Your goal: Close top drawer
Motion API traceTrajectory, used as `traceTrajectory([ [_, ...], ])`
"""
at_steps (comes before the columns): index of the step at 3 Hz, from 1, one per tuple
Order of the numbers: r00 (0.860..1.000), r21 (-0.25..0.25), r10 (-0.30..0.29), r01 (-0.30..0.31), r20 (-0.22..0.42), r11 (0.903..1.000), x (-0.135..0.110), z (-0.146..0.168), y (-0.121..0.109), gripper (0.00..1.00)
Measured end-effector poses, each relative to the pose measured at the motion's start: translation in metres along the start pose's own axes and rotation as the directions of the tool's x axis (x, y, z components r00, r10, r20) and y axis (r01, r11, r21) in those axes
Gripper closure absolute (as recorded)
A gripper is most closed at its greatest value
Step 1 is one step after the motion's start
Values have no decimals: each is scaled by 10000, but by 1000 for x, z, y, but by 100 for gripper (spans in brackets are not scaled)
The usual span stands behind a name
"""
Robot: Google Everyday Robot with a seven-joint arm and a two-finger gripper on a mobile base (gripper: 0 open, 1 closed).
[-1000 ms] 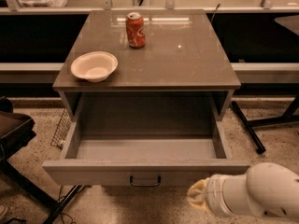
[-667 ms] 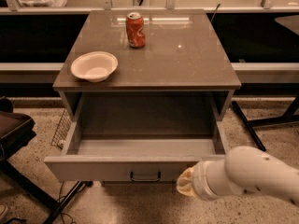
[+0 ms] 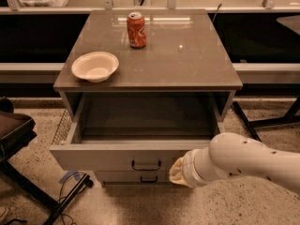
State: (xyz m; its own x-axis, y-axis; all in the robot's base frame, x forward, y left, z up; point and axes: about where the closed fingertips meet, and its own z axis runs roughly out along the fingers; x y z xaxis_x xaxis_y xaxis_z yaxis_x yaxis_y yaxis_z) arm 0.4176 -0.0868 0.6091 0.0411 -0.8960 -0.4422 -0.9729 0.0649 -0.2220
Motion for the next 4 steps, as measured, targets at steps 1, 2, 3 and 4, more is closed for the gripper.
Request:
traceTrajectory([
  [1, 9998, -5, -187, 187, 41, 9998, -1, 7, -29, 100],
  [2, 9998, 5, -204, 204, 46, 9998, -1, 8, -37, 100],
  [3, 9999, 153, -139, 139, -31, 9998, 10, 7, -84, 100],
  [4, 9999, 150, -149, 150, -69, 9998, 15, 8, -97, 100],
])
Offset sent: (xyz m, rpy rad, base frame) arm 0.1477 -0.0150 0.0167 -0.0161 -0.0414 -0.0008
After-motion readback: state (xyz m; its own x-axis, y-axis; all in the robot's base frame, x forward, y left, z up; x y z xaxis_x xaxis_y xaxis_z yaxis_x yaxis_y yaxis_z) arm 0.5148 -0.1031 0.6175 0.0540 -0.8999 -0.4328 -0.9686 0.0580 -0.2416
